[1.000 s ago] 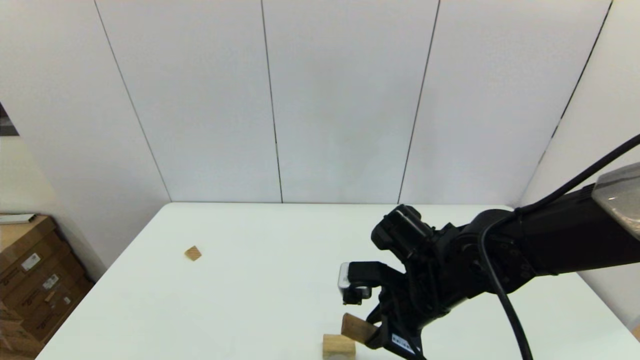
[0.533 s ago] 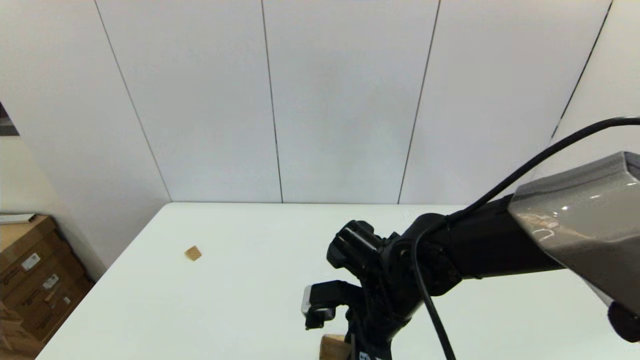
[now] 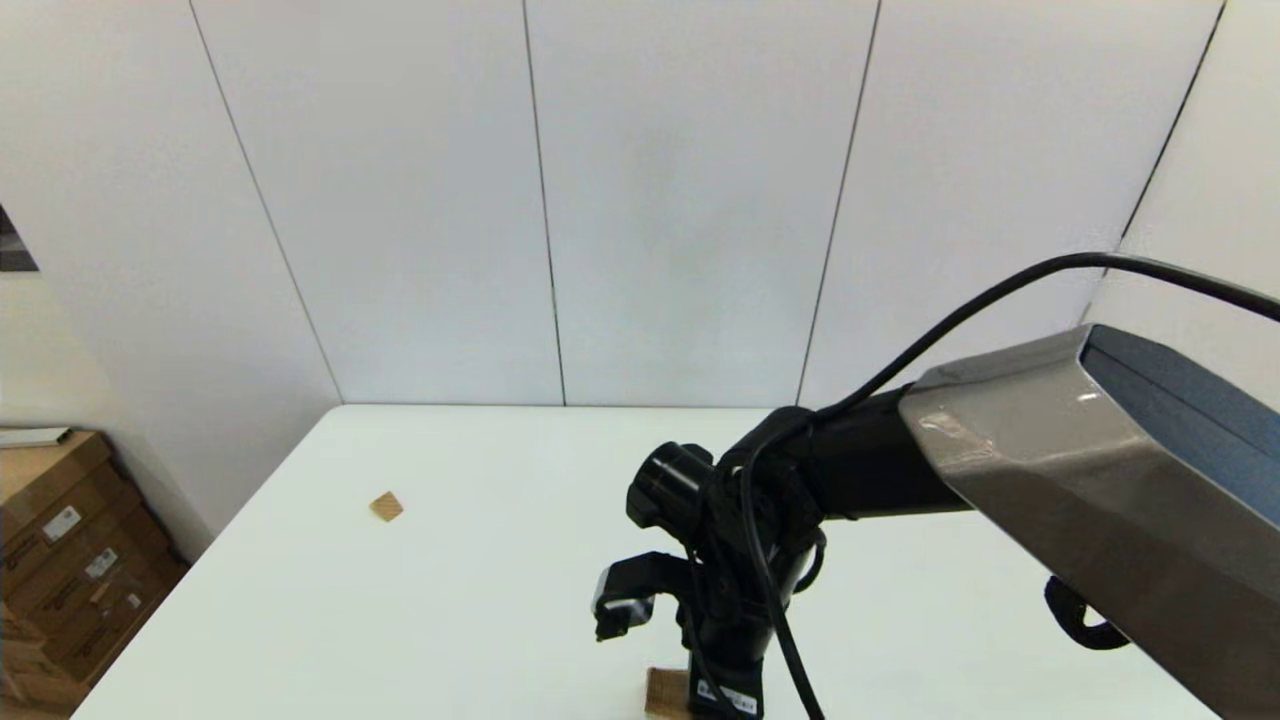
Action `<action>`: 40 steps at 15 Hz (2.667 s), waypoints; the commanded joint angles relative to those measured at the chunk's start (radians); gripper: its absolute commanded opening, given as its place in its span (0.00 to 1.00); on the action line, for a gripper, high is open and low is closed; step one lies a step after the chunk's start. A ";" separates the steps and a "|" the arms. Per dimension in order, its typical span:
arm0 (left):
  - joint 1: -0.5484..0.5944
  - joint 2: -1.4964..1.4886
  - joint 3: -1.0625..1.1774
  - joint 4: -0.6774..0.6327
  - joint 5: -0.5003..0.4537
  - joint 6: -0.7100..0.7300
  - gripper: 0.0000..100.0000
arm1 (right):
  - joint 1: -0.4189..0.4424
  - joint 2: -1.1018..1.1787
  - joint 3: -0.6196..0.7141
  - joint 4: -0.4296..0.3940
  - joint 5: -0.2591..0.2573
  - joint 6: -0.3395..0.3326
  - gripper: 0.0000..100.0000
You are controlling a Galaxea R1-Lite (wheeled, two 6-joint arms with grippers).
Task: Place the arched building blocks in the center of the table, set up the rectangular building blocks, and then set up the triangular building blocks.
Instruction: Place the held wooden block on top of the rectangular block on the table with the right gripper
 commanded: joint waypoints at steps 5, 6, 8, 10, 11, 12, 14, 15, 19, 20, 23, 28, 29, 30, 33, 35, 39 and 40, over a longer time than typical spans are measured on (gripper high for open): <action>0.000 0.002 0.000 0.000 0.000 -0.001 1.00 | 0.001 0.088 -0.040 -0.004 -0.058 -0.004 0.00; 0.000 0.002 -0.001 0.000 0.000 0.001 1.00 | 0.001 0.089 -0.043 -0.009 -0.058 -0.004 0.00; 0.000 0.002 -0.001 0.000 0.000 -0.001 1.00 | 0.001 0.092 -0.063 -0.010 -0.061 -0.004 0.00; 0.000 0.002 0.000 0.000 0.000 -0.001 1.00 | 0.001 0.099 -0.069 -0.010 -0.095 -0.004 0.00; 0.000 0.002 0.000 0.000 0.000 -0.001 1.00 | -0.001 0.099 -0.069 -0.012 -0.097 -0.004 0.00; 0.000 0.002 0.000 0.000 0.000 -0.001 1.00 | 0.001 0.100 -0.071 -0.015 -0.098 -0.004 0.00; 0.000 0.002 0.000 0.000 0.000 -0.001 1.00 | 0.001 0.099 -0.075 -0.013 -0.101 -0.006 0.00; 0.000 0.002 0.000 0.000 0.000 0.001 1.00 | -0.001 0.097 -0.075 -0.013 -0.101 -0.006 0.00; 0.000 0.002 0.000 0.000 0.000 -0.001 1.00 | -0.001 0.092 -0.074 -0.007 -0.109 -0.006 0.00; 0.000 0.002 0.000 0.000 0.000 -0.001 1.00 | -0.001 0.088 -0.074 -0.007 -0.118 -0.009 0.00; 0.000 0.002 0.000 0.000 0.000 -0.001 1.00 | 0.001 0.071 -0.075 -0.007 -0.121 -0.011 0.00; 0.000 0.000 0.000 0.000 0.000 0.001 1.00 | 0.006 0.068 -0.075 -0.005 -0.123 -0.012 0.00; 0.000 0.002 0.000 0.000 0.000 -0.001 1.00 | 0.007 0.071 -0.077 -0.007 -0.123 -0.012 0.00; 0.000 0.002 0.000 0.000 0.000 -0.001 1.00 | 0.007 0.072 -0.077 -0.007 -0.123 -0.012 0.00; 0.000 0.002 0.000 0.000 0.000 0.001 1.00 | 0.010 0.082 -0.077 -0.007 -0.123 -0.012 0.00; 0.000 0.002 -0.001 0.000 0.000 -0.001 1.00 | 0.010 0.086 -0.077 -0.007 -0.124 -0.012 0.00; 0.000 0.002 0.000 0.000 0.000 -0.001 1.00 | 0.013 0.086 -0.075 -0.005 -0.144 -0.014 0.00; 0.000 0.002 -0.001 0.000 -0.001 0.001 1.00 | 0.013 0.086 -0.075 -0.005 -0.144 -0.014 0.00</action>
